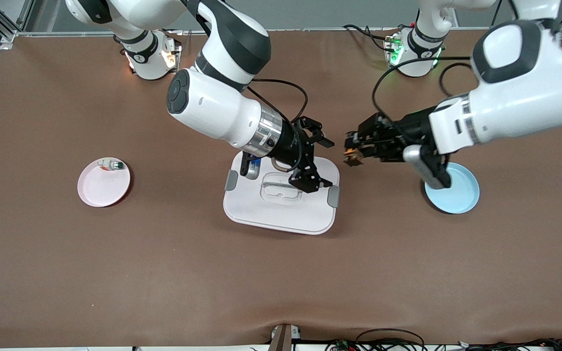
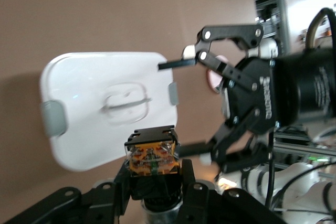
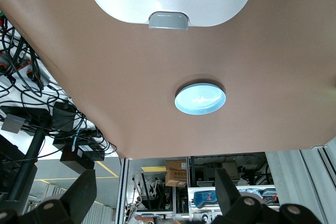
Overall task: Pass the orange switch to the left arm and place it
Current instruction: 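Open the right gripper while the left gripper pulls the switch away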
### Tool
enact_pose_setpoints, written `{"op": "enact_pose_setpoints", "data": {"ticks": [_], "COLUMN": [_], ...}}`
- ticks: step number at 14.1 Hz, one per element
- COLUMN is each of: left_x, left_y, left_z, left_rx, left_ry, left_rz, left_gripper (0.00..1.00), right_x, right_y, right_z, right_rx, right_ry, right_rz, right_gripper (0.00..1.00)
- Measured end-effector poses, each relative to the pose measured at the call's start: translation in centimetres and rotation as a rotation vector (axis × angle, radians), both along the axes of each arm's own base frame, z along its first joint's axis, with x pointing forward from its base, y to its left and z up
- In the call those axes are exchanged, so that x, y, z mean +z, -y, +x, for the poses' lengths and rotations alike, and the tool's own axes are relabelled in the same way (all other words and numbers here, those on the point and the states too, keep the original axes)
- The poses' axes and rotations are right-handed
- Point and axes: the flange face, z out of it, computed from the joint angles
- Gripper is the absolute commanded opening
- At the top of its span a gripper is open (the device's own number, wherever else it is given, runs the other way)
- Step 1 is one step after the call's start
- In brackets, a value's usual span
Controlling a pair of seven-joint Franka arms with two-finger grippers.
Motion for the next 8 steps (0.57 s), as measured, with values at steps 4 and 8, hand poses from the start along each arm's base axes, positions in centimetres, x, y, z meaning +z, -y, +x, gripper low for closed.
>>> {"op": "enact_pose_setpoints", "data": {"ticks": [4,8], "left_x": [4.7,8.3], "left_y": [-4.2,-8.8], "left_z": [-3.1,-6.2], "left_rx": [-0.021,-0.005], "left_ry": [0.033,0.053], "left_rz": [0.172,0.358], "left_gripper": [0.0,0.0], "right_x": [-0.8,-0.8], "right_y": [0.1,2.0], "right_z": [-0.4,-1.1], "right_rx": [0.087,0.345], "right_ry": [-0.002,-0.01], "right_rz": [-0.043,-0.122], "right_gripper": [1.0,1.0]}}
